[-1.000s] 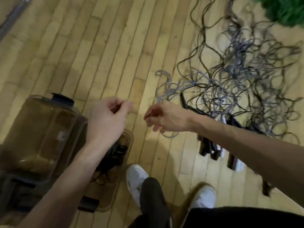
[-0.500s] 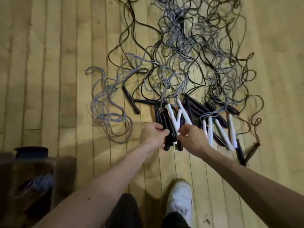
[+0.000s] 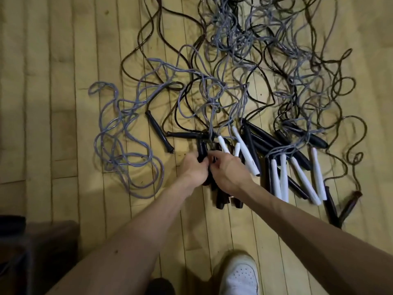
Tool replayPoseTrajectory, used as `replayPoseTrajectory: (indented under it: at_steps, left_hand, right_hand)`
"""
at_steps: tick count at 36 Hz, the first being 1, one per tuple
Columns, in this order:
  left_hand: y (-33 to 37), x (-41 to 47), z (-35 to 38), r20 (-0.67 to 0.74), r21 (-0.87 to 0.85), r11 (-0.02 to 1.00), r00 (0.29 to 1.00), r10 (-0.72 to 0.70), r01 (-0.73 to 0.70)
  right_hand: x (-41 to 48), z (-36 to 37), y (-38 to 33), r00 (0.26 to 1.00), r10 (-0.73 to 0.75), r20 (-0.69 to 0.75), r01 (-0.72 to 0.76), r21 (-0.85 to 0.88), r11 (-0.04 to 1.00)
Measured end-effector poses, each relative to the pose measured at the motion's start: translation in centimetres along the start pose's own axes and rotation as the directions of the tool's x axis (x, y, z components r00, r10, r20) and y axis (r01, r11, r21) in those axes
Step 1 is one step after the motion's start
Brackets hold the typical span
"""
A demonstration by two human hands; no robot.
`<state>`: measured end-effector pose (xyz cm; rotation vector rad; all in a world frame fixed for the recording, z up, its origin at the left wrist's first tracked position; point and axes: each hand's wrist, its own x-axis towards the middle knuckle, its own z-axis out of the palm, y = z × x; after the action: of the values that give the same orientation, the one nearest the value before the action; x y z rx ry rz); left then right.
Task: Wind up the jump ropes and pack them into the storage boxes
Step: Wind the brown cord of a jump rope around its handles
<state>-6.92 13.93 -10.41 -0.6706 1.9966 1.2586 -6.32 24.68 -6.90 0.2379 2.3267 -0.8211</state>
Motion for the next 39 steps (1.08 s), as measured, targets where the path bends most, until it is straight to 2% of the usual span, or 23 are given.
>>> replayPoseTrajectory:
  at_steps: [3, 5, 8, 10, 12, 17, 22, 25, 28, 34, 39]
  left_hand:
    - [-0.4, -1.1, -2.1, 0.09, -0.157, 0.987, 0.996, 0.0, 0.014]
    - [-0.3, -2.1, -3.9, 0.171, -0.232, 0.973, 0.985, 0.033, 0.008]
    - [0.4, -4.2, -6.6, 0.241, -0.268, 0.963, 0.966, 0.092, -0.024]
    - [1.4, -6.2, -8.3, 0.257, -0.281, 0.959, 0.96, 0.114, -0.038]
    - [2.5, -8.0, -9.5, 0.264, -0.289, 0.956, 0.956, 0.125, -0.045]
    - [7.3, -12.9, -13.0, 0.17, -0.243, 0.955, 0.963, 0.212, -0.167]
    - [13.4, -18.5, -16.6, 0.126, -0.434, 0.871, 0.942, 0.311, -0.23]
    - [17.1, -22.2, -18.1, 0.118, -0.608, 0.776, 0.947, 0.299, -0.169]
    - [19.5, -26.1, -18.8, 0.211, -0.7, 0.714, 0.945, 0.249, -0.032]
    - [21.9, -32.2, -19.0, 0.298, -0.749, 0.659, 0.924, 0.238, 0.072]
    - [23.8, -36.8, -18.8, 0.299, -0.802, 0.587, 0.926, 0.232, 0.111]
  right_hand:
    - [-0.4, -0.4, -0.8, 1.0, 0.014, 0.022, -0.016, 0.086, 0.996]
    - [-0.9, -0.7, -1.5, 0.993, 0.041, 0.111, -0.065, 0.225, 0.972]
    - [-2.5, -1.6, -2.9, 0.965, -0.013, 0.261, -0.117, 0.477, 0.871]
    - [-3.7, -2.6, -4.3, 0.939, -0.094, 0.331, -0.126, 0.585, 0.801]
    - [-5.0, -3.6, -5.6, 0.919, -0.155, 0.362, -0.092, 0.579, 0.81]
    - [-8.8, -8.2, -10.4, 0.9, -0.277, 0.338, 0.068, 0.518, 0.853]
    - [-14.0, -14.9, -14.8, 0.83, -0.406, 0.383, 0.124, 0.583, 0.803]
    - [-18.0, -18.5, -16.6, 0.791, -0.434, 0.43, 0.154, 0.548, 0.822]
    - [-22.0, -21.6, -17.6, 0.768, -0.458, 0.449, 0.221, 0.485, 0.846]
    - [-29.9, -26.9, -17.2, 0.713, -0.443, 0.544, 0.151, 0.498, 0.854]
    - [-35.9, -31.1, -17.4, 0.642, -0.498, 0.584, 0.148, 0.542, 0.827]
